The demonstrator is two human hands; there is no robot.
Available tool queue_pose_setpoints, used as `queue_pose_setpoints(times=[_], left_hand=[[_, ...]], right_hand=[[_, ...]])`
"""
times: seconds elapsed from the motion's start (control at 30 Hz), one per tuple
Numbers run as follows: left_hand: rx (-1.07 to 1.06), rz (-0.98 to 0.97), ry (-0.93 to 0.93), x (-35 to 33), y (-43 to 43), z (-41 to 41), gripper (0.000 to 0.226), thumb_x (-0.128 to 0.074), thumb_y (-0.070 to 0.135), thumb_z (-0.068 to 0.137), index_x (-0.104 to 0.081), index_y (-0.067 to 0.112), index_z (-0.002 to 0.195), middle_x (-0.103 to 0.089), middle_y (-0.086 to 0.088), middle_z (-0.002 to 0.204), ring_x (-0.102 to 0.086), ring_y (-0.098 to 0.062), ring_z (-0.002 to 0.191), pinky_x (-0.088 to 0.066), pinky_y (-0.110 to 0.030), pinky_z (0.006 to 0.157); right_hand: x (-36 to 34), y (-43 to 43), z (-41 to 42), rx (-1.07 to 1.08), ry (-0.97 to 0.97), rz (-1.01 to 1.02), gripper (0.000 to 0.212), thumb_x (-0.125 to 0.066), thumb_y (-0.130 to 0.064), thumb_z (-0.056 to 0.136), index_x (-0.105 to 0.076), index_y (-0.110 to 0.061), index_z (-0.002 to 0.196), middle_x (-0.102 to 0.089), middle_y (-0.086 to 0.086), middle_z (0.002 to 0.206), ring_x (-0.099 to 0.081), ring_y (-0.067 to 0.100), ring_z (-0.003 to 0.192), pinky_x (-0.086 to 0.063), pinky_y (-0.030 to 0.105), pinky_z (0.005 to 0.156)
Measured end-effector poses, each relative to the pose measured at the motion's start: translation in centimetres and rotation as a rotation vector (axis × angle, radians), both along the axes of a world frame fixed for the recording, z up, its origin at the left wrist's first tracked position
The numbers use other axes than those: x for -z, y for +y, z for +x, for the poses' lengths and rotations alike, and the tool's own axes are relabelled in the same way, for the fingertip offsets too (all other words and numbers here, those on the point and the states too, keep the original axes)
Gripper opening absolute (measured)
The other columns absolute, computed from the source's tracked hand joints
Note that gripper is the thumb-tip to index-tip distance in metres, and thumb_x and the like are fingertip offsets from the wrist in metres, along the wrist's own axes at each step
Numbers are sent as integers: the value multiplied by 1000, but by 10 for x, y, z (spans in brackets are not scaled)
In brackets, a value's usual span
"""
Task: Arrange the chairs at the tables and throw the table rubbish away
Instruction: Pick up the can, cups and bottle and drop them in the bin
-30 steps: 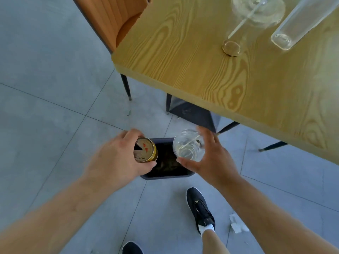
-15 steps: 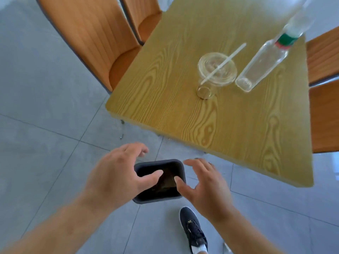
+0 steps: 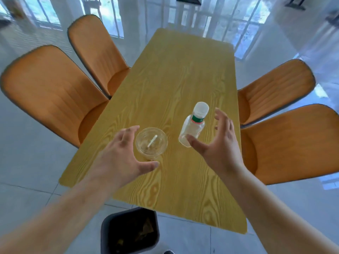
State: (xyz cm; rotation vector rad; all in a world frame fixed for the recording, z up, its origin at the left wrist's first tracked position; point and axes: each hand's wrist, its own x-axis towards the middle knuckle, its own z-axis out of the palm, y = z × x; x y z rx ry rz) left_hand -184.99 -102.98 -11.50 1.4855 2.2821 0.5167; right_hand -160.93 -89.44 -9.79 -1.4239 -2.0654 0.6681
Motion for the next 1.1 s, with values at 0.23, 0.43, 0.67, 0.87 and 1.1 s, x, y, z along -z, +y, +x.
queue_pose_setpoints(times=[0.23,0.43,0.67,0.87,1.1], left_hand=[[-32,-43,-4,31,38,13,125,-70,88,55,-7,41,152,-33,2,157,-43,-25,134,-45,-44,96],[29,-34,27,39,40,11,110,-73,78,65,-22,33,151,-41,6,145,-55,-20,118,-47,-34,82],[83,-104,0,39,-49,-1,110,-75,78,63,-18,36,147,-39,7,143,-58,-17,113,-49,-32,83],[61,-67,-71,43,-140,-10,106,-77,72,61,-21,38,144,-38,10,137,-52,-17,119,-49,-38,93],[46,10,-61,41,-222,-20,110,-77,76,59,-24,34,146,-42,7,141,-51,-16,121,-49,-36,96]], right_hand=[[27,63,-17,-68,-23,-223,104,-84,-68,69,-34,-30,151,-47,-8,148,-46,16,133,-43,44,108],[43,59,-16,-112,-97,-243,63,-79,-50,82,-48,-36,135,-65,-14,114,-64,13,101,-55,40,83],[45,-33,-8,-146,-86,-276,61,-78,-54,81,-48,-45,133,-65,-17,116,-65,7,99,-57,42,82],[52,-146,-18,-195,-92,-264,56,-77,-59,76,-48,-49,123,-62,-23,112,-62,2,98,-53,32,76],[57,-230,-22,-233,-80,-221,60,-75,-62,72,-50,-43,124,-64,-19,111,-63,6,95,-53,36,80]])
